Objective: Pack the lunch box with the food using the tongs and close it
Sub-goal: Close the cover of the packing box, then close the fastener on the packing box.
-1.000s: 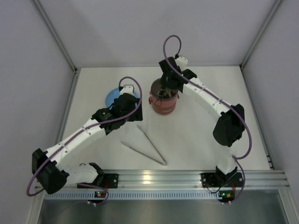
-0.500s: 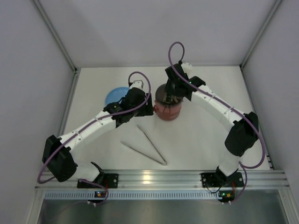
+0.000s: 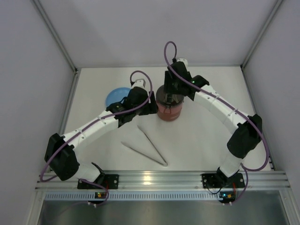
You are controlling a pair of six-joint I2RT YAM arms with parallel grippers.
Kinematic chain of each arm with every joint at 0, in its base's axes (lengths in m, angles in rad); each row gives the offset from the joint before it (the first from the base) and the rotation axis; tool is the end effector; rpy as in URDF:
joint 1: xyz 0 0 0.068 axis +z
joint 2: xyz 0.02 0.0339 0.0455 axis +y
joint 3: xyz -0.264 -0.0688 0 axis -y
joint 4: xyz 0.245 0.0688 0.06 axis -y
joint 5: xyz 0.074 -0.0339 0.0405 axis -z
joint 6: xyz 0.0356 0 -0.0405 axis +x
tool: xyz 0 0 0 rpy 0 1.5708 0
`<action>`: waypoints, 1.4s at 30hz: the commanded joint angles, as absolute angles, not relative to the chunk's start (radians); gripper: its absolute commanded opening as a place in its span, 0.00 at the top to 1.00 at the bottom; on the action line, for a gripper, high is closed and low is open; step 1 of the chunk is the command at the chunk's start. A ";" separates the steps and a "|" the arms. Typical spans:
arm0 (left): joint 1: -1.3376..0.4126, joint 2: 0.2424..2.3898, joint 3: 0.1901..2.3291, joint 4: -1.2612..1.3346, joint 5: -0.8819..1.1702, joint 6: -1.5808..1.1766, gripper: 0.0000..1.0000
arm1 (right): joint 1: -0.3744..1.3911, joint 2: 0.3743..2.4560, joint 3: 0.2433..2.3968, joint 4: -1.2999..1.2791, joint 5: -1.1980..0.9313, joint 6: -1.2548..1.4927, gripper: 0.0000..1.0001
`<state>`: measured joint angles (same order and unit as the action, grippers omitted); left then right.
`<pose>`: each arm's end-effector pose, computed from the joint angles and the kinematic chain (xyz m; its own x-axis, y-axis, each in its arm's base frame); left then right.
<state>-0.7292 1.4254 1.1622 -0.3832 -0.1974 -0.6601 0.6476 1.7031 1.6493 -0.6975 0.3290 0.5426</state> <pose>0.2439 -0.2086 0.3033 -0.6838 -0.1953 -0.7030 0.1485 0.9061 -0.3962 0.3111 0.2209 0.3484 -0.6638 0.1106 -0.7397 -0.0465 0.9810 0.1885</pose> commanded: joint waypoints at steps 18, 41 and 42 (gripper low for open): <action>-0.735 1.256 1.129 -0.400 -0.195 -0.632 0.23 | 0.562 1.643 1.753 -0.669 0.016 -0.152 0.32; -0.735 1.213 1.146 -0.462 -0.189 -0.597 0.22 | 0.305 1.680 1.761 -0.812 -0.503 -0.373 0.35; -0.735 1.213 1.146 -0.462 -0.189 -0.597 0.22 | 0.305 1.684 1.753 -0.805 -0.503 -0.371 0.35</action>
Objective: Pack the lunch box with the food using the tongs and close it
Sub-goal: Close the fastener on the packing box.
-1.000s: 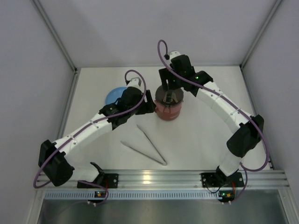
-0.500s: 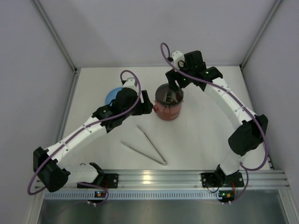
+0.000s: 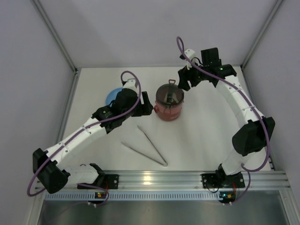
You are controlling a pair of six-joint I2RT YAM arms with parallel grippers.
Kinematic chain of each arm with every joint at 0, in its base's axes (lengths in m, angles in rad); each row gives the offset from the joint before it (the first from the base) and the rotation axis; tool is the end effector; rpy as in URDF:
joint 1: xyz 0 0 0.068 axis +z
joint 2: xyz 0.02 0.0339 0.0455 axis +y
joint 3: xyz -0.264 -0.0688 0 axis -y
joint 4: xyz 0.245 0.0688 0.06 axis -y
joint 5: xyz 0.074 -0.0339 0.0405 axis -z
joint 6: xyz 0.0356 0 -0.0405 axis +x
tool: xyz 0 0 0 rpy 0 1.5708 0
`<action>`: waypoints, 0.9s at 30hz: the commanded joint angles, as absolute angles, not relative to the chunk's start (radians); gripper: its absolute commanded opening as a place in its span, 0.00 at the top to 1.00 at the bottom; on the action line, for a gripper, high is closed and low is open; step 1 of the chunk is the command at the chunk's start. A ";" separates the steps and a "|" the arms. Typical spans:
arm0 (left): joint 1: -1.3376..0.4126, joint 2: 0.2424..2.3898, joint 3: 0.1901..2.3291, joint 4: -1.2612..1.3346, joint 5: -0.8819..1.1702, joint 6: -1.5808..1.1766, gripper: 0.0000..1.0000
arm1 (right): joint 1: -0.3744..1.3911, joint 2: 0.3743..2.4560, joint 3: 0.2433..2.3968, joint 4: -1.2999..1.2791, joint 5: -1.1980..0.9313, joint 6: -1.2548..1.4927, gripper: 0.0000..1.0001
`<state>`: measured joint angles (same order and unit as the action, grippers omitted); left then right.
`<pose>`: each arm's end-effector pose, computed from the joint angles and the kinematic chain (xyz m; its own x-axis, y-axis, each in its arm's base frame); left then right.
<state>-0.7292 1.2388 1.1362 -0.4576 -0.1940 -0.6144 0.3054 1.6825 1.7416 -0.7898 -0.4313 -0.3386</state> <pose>0.2105 -0.1788 0.3398 -0.6304 -0.1953 -0.7513 0.2063 0.8909 -0.4047 0.3481 0.1253 0.3793 -0.4110 -0.4460 -0.7951 -0.7491 0.6622 0.0158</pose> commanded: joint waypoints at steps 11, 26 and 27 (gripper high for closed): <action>-0.735 1.233 1.149 -0.457 -0.161 -0.598 0.22 | 0.304 1.756 1.724 -0.698 -0.450 -0.269 0.35; -0.735 1.269 1.152 -0.449 -0.114 -0.594 0.22 | 0.313 1.752 1.648 -0.643 -0.471 -0.199 0.37; -0.735 1.270 1.151 -0.448 -0.112 -0.594 0.22 | 0.316 1.753 1.644 -0.638 -0.466 -0.193 0.37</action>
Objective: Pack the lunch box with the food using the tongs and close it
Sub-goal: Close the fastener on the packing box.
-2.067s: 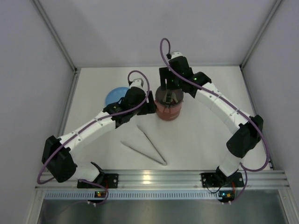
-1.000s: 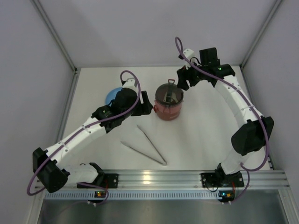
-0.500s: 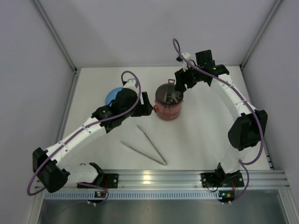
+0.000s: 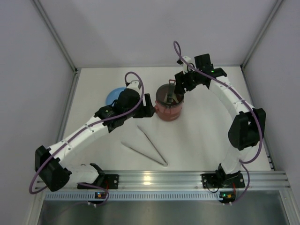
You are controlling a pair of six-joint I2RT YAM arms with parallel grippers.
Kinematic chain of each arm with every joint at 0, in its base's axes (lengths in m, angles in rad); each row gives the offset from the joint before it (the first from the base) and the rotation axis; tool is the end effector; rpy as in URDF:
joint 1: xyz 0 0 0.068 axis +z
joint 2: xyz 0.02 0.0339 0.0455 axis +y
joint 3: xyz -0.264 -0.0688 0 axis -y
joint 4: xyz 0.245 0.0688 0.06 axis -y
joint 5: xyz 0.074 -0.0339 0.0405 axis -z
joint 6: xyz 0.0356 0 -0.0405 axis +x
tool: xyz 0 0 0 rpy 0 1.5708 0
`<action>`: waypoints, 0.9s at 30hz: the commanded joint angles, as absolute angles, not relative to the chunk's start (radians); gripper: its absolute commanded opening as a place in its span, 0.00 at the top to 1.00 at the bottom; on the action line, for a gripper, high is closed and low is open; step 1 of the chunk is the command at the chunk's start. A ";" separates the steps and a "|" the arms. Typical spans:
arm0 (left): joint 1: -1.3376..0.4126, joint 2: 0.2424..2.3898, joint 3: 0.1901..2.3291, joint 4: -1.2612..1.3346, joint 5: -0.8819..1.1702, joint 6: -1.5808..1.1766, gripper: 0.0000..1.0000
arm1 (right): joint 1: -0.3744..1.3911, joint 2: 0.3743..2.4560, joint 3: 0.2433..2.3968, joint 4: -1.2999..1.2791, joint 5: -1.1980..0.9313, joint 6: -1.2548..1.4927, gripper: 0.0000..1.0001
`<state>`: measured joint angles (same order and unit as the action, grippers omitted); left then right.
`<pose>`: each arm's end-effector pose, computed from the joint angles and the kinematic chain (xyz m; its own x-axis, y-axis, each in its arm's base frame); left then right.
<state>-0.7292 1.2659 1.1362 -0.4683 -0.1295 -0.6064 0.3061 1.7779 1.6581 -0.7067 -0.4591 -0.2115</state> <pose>0.2132 -0.1843 0.3316 -0.6762 -0.1537 -0.7205 0.2382 0.8798 -0.4113 0.3733 0.1345 0.3242 -0.5689 -0.3772 -0.7308 -0.6912 0.7008 0.1765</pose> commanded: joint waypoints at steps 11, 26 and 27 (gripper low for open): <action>-0.735 1.270 1.141 -0.451 -0.115 -0.584 0.22 | 0.364 1.732 1.557 -0.568 -0.407 -0.062 0.40; -0.738 1.327 1.115 -0.382 -0.078 -0.588 0.22 | 0.460 1.664 1.427 -0.459 -0.177 0.293 0.46; -0.739 1.333 1.118 -0.379 -0.077 -0.588 0.22 | 0.463 1.655 1.424 -0.459 -0.173 0.299 0.46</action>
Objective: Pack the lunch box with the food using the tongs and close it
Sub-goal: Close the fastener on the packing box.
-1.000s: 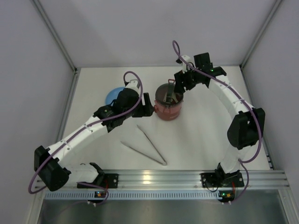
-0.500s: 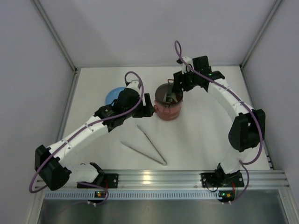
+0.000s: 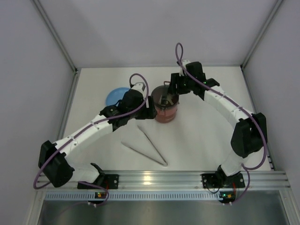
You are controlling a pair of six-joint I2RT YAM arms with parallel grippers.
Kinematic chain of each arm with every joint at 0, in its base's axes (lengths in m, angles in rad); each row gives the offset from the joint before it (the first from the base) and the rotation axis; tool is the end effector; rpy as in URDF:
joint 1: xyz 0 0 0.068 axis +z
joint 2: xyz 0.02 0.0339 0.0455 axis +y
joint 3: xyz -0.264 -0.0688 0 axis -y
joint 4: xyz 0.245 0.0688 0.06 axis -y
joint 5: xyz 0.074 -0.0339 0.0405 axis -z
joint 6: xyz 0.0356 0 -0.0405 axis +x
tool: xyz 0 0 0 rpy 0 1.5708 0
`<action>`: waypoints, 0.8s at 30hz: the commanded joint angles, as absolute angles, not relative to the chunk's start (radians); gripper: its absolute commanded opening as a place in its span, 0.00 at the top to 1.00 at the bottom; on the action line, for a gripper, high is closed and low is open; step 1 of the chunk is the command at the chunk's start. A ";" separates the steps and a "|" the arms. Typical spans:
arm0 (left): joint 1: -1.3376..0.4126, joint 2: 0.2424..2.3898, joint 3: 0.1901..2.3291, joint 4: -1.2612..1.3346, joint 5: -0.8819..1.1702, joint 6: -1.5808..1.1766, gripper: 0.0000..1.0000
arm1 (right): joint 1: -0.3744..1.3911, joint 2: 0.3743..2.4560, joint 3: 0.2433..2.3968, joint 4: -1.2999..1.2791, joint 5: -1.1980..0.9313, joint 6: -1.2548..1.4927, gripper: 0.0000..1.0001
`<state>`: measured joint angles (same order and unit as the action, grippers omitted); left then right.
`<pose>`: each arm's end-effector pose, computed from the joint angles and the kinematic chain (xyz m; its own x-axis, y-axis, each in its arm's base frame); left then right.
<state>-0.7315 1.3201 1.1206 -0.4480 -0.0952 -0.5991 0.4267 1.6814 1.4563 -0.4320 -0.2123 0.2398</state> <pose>0.2209 -0.1938 0.3135 -0.7139 -0.1135 -0.6910 0.2494 0.8808 -0.4024 0.3496 0.1672 0.3132 -0.6723 -0.0506 -0.7385 -0.4085 0.8574 0.3131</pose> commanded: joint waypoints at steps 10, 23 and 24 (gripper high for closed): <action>-0.827 1.405 1.154 -0.373 -0.149 -0.558 0.21 | 0.471 1.614 1.391 -0.469 -0.130 0.304 0.46; -0.844 1.466 1.169 -0.328 -0.183 -0.528 0.21 | 0.482 1.579 1.408 -0.488 -0.138 0.281 0.45; -0.847 1.468 1.170 -0.316 -0.178 -0.525 0.21 | 0.482 1.575 1.410 -0.494 -0.137 0.279 0.44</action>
<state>-0.8364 1.4643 1.1313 -0.3962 -0.1761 -0.5465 0.4564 1.6276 1.4071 -0.4381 -0.1390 0.2966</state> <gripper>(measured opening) 0.790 0.554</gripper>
